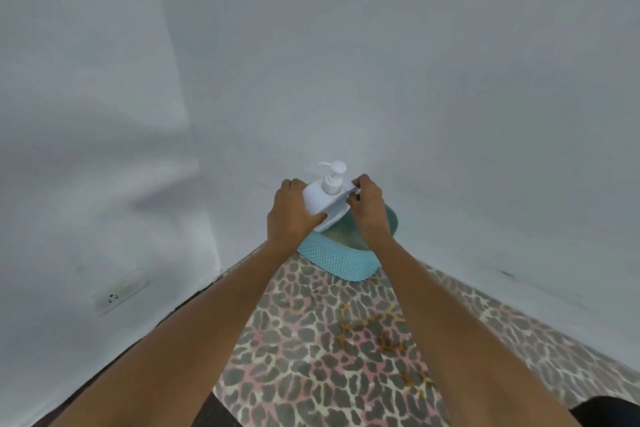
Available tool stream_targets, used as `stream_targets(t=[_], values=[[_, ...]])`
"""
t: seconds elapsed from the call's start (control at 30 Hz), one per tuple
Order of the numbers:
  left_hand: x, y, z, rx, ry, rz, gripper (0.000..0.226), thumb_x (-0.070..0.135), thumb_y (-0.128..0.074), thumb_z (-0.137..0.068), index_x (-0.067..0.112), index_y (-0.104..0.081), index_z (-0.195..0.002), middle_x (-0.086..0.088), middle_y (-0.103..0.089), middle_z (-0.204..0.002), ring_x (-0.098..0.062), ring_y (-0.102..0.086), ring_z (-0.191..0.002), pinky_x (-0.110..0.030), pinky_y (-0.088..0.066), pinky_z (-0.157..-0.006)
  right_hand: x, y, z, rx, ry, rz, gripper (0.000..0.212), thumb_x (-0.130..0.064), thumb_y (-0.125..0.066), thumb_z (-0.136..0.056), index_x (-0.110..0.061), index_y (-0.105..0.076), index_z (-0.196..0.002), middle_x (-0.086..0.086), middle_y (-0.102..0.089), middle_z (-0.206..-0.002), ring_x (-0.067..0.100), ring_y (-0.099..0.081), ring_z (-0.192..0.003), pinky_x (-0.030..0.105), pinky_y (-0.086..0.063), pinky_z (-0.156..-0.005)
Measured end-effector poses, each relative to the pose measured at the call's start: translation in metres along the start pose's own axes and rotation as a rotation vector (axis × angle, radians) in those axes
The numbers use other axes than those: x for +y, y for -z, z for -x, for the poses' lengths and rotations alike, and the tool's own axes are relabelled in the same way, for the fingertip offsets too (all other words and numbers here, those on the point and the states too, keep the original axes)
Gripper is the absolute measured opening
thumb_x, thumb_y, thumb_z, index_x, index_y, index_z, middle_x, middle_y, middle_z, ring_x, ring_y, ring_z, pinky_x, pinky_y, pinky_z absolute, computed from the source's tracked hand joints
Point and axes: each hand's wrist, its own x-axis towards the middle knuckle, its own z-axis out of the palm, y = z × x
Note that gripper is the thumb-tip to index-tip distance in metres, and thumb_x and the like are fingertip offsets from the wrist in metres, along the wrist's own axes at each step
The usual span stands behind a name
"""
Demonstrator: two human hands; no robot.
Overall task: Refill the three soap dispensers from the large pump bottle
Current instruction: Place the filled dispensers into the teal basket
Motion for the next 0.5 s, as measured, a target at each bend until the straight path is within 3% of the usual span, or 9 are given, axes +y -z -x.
stream_targets(t=[0.23,0.43,0.5], values=[[-0.015,-0.018,-0.004,0.009,0.088,-0.014,0.059,0.025,-0.078,-0.067,0.005,-0.045,-0.112,-0.013,-0.051,-0.117,-0.028,-0.045,-0.112,-0.037,-0.042,-0.084,0.015,-0.022,-0.007,-0.094,0.012,0.014,0.02,-0.003,-0.038,-0.094,0.002,-0.045,-0.113,0.021,-0.053,-0.113,0.027,-0.049,-0.095,0.028,-0.036,-0.076],[-0.019,-0.031,-0.003,0.02,0.213,0.08,0.062,0.022,-0.078,-0.068,0.002,-0.043,-0.115,-0.015,-0.048,-0.118,-0.031,-0.045,-0.112,-0.038,-0.041,-0.083,0.023,-0.031,-0.009,-0.269,0.081,0.077,0.047,0.004,-0.041,-0.089,0.001,-0.034,-0.136,0.018,-0.046,-0.135,0.031,-0.044,-0.123,0.029,-0.033,-0.1],[-0.018,-0.033,-0.004,0.024,0.222,0.121,0.063,0.019,-0.078,-0.068,0.001,-0.041,-0.116,-0.016,-0.047,-0.119,-0.032,-0.047,-0.11,-0.037,-0.041,-0.082,0.025,-0.033,-0.009,-0.328,0.063,0.063,0.059,0.008,-0.043,-0.085,-0.001,-0.026,-0.141,0.016,-0.044,-0.136,0.028,-0.046,-0.119,0.026,-0.035,-0.095]])
